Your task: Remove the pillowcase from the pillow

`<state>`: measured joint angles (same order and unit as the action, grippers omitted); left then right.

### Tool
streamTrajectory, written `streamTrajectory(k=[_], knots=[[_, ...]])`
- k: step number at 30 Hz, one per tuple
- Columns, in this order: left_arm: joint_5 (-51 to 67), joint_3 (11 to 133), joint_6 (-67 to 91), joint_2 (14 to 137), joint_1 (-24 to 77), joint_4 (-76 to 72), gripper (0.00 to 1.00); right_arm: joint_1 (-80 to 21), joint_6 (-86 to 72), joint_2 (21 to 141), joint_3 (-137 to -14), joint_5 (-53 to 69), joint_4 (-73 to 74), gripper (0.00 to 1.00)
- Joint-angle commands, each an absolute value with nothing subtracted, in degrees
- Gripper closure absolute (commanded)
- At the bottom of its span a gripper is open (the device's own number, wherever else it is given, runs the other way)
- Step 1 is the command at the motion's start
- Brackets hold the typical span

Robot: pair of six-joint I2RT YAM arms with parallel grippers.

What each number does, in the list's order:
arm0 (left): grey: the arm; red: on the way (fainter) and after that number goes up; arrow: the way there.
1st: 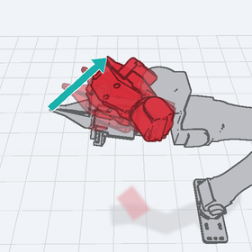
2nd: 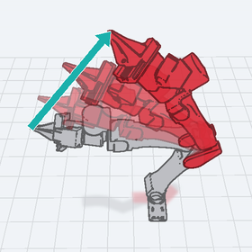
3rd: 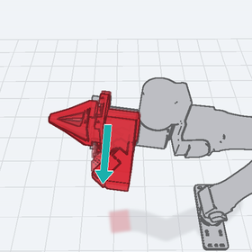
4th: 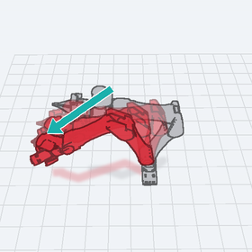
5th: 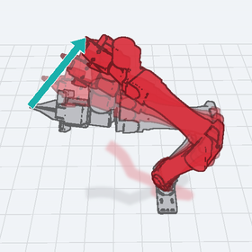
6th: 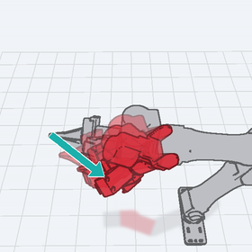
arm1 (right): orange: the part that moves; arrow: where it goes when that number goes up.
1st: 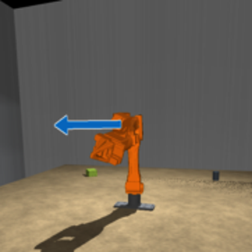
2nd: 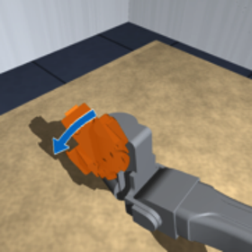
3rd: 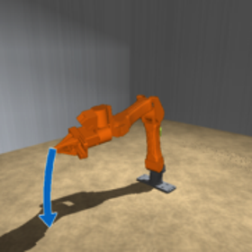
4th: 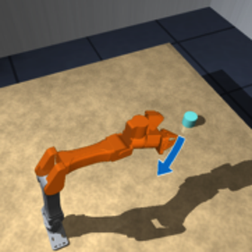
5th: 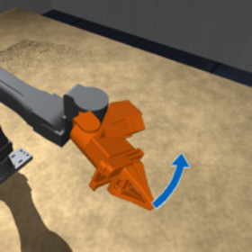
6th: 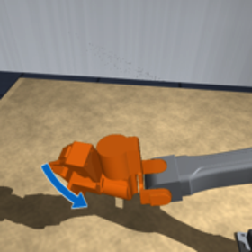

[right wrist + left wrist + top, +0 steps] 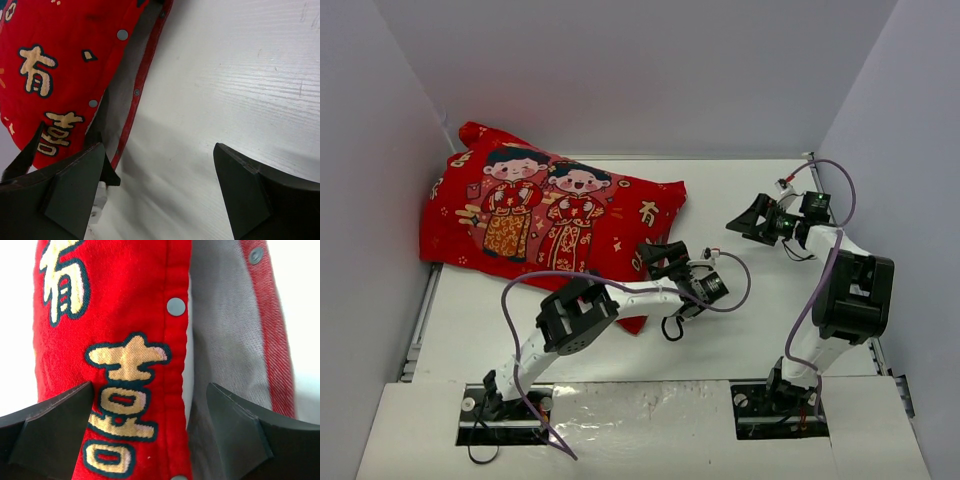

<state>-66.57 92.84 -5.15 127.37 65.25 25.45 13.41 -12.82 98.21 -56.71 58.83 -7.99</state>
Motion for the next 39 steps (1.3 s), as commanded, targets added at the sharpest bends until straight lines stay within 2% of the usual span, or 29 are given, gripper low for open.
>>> streamTrajectory(k=[1,4,6,7,8,11,12,15,18,21,23,28,31,36,39], knots=[[-75.83,91.41,-12.46,128.49,65.22,16.90,0.07,13.18,-12.22,98.17,-58.27,60.47,-8.70,0.14],[-75.76,89.48,-15.82,128.94,65.04,11.26,0.07,13.18,-12.22,98.00,-58.10,60.73,-8.70,0.14],[-75.94,89.12,-15.82,128.76,64.78,10.99,0.11,13.18,-12.22,97.74,-58.09,61.08,-8.79,0.14],[-75.76,88.60,-15.82,128.24,64.43,10.38,0.16,13.18,-12.30,97.73,-58.10,61.08,-8.79,0.14],[-75.76,88.33,-16.17,127.97,64.25,9.94,0.30,13.18,-12.30,97.73,-58.10,61.17,-8.70,0.14],[-75.50,88.24,-17.05,126.22,63.81,9.23,0.49,13.18,-12.30,97.73,-58.01,61.44,-8.70,0.14],[-75.41,88.07,-17.83,125.25,63.81,8.88,0.59,13.10,-12.39,97.73,-58.01,61.52,-8.79,0.14],[-75.06,88.07,-19.77,123.84,63.81,7.38,0.74,13.18,-12.57,97.65,-58.18,61.87,-8.70,0.14],[-74.10,89.47,-19.52,120.16,64.60,9.05,0.81,13.10,-12.22,97.38,-58.27,62.23,-8.53,0.14],[-71.65,93.94,-15.32,116.47,65.48,15.18,0.88,12.66,-11.61,97.38,-58.18,63.28,-8.09,0.13],[-69.62,98.50,-7.87,114.71,65.39,24.84,0.90,11.96,-11.25,97.21,-58.36,64.24,-7.56,0.13],[-61.55,102.74,3.67,108.55,62.94,37.76,0.97,6.69,-10.45,96.15,-58.53,64.60,-6.68,0.14],[-56.53,105.19,12.37,106.27,60.04,43.05,0.98,3.62,-12.47,96.24,-59.32,64.69,-6.77,0.14],[-43.26,102.49,22.49,101.79,55.73,41.84,0.98,1.76,-25.29,97.73,-62.05,67.76,-9.66,0.14],[-35.70,98.62,26.18,99.42,53.36,37.63,0.98,0.35,-36.62,97.47,-62.84,68.55,-16.85,0.14]])
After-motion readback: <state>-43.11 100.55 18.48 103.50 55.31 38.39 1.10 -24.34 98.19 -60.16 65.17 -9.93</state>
